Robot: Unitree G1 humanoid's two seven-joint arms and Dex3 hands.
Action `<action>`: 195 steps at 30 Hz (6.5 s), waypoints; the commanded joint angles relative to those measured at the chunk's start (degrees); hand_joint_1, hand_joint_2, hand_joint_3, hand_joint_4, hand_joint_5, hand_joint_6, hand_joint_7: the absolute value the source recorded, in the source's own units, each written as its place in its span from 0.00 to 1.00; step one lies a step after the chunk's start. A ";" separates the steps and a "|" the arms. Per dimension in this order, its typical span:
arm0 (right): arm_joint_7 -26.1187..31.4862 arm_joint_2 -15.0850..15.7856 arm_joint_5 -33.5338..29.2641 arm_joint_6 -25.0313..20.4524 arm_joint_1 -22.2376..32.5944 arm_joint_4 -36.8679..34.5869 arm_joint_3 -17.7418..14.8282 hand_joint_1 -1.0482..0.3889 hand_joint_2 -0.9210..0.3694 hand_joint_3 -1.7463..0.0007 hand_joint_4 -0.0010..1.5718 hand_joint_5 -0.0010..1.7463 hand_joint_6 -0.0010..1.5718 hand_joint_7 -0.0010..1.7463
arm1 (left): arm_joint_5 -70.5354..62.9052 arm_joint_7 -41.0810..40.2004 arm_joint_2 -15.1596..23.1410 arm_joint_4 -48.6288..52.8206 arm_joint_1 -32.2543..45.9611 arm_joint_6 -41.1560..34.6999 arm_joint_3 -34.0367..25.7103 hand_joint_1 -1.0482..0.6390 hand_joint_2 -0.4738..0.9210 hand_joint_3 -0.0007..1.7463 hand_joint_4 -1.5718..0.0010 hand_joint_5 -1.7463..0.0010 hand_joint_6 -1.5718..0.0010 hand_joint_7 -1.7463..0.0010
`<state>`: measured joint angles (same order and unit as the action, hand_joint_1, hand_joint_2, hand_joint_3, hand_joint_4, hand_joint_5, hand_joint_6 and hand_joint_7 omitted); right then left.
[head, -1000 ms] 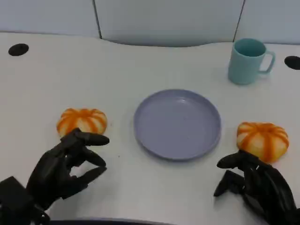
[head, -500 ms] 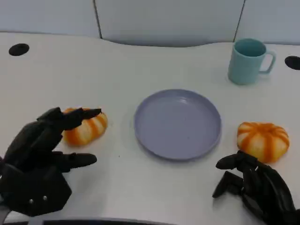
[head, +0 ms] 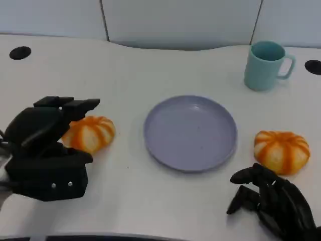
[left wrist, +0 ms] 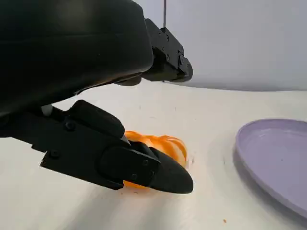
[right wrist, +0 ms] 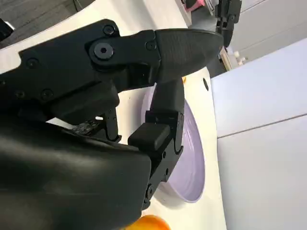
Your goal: Grasp the bread from the table and place it into the plate.
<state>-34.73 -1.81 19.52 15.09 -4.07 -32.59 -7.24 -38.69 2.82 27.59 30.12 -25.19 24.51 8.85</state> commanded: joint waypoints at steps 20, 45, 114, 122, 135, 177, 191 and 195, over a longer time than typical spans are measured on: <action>0.03 0.61 -0.12 -0.17 3.27 1.62 0.60 0.43 0.00 0.79 0.43 0.85 0.45 0.57 | -4.52 -2.63 -4.47 33.00 -22.17 -7.52 16.53 0.13 0.96 0.00 1.00 0.94 0.89 1.00; -0.39 0.30 1.01 -1.56 7.23 6.67 0.48 0.43 0.00 0.77 0.41 0.85 0.42 0.60 | -3.77 1.15 -12.68 45.68 -30.37 -16.26 22.13 0.18 0.93 0.00 0.97 0.93 0.89 0.99; 0.81 0.31 1.70 -2.83 9.50 10.56 1.07 0.43 0.00 0.78 0.41 0.86 0.44 0.57 | 6.67 -19.36 -12.82 45.53 -21.54 -3.53 12.65 0.52 0.66 0.62 0.50 0.00 0.62 0.00; 3.27 0.22 0.51 -3.34 9.09 11.00 1.91 0.44 0.00 0.78 0.40 0.88 0.41 0.62 | 8.31 -18.73 -12.04 44.11 -23.18 0.48 10.19 0.52 0.76 0.43 0.53 0.00 0.65 0.00; 2.82 -0.13 0.20 -1.81 7.43 8.03 2.41 0.43 0.00 0.78 0.40 0.89 0.40 0.63 | 3.16 -20.81 -13.41 42.75 -29.15 4.05 14.99 0.54 0.85 0.25 0.48 0.00 0.62 0.00; -1.64 -1.54 1.10 0.61 2.88 -0.24 2.37 0.42 0.00 0.83 0.47 0.79 0.49 0.53 | -9.59 -22.68 -26.88 45.01 -36.82 1.41 31.18 0.47 0.78 0.41 0.39 0.00 0.59 0.00; -2.38 -1.49 0.50 4.67 1.27 -4.51 1.84 0.43 0.00 0.81 0.48 0.76 0.49 0.52 | -7.27 -18.66 -28.59 45.59 -37.23 -0.19 29.34 0.39 0.93 0.17 0.67 0.00 0.80 0.07; -2.43 -1.45 0.59 4.34 1.31 -4.22 1.87 0.42 0.00 0.82 0.48 0.77 0.49 0.52 | -7.63 -17.54 -28.57 45.54 -37.67 -0.99 29.45 0.31 0.99 0.05 0.91 0.11 0.92 0.22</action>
<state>-37.60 -3.81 20.46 20.80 -3.81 -35.50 -4.90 -46.53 -15.55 -1.19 75.37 -61.18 24.25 38.33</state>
